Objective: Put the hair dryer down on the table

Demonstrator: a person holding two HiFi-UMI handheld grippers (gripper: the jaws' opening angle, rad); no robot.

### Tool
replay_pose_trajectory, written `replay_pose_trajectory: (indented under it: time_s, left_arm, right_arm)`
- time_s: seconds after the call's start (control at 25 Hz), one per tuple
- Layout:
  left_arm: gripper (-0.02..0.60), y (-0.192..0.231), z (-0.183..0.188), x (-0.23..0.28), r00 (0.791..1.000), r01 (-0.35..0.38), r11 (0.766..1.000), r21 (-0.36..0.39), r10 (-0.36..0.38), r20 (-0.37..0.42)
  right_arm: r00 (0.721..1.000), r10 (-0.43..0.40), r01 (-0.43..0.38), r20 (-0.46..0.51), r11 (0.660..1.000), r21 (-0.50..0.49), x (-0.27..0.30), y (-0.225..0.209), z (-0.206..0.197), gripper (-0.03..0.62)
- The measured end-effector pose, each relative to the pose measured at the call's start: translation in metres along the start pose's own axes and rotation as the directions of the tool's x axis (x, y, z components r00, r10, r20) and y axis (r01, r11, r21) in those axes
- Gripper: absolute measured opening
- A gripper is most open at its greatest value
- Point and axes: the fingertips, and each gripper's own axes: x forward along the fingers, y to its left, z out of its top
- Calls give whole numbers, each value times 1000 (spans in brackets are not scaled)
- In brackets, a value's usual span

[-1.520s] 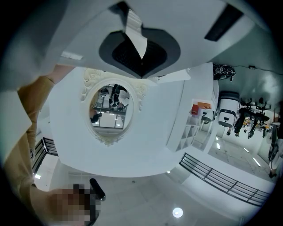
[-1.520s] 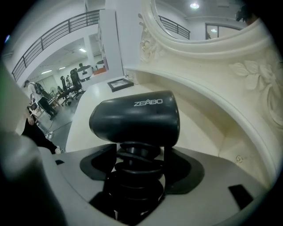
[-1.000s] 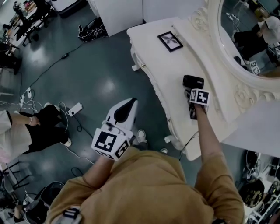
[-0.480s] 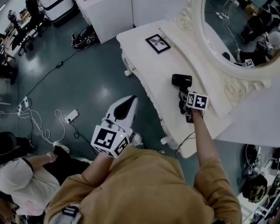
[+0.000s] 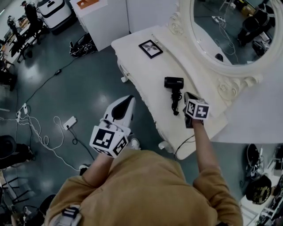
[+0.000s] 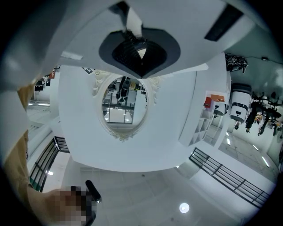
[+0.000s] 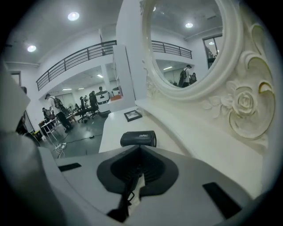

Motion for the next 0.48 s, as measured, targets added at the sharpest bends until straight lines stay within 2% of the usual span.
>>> replay_pose_trajectory:
  time_s: [0.2, 0.48]
  left_arm:
    - [3, -9, 11, 3, 1000, -12, 1000, 18, 12, 27]
    - [3, -9, 29, -1, 997, -47, 998, 40, 44, 63]
  right_arm:
    - [995, -12, 17, 104, 999, -47, -34, -7, 26, 3]
    - [970, -18, 42, 242, 995, -94, -81, -5, 60, 2]
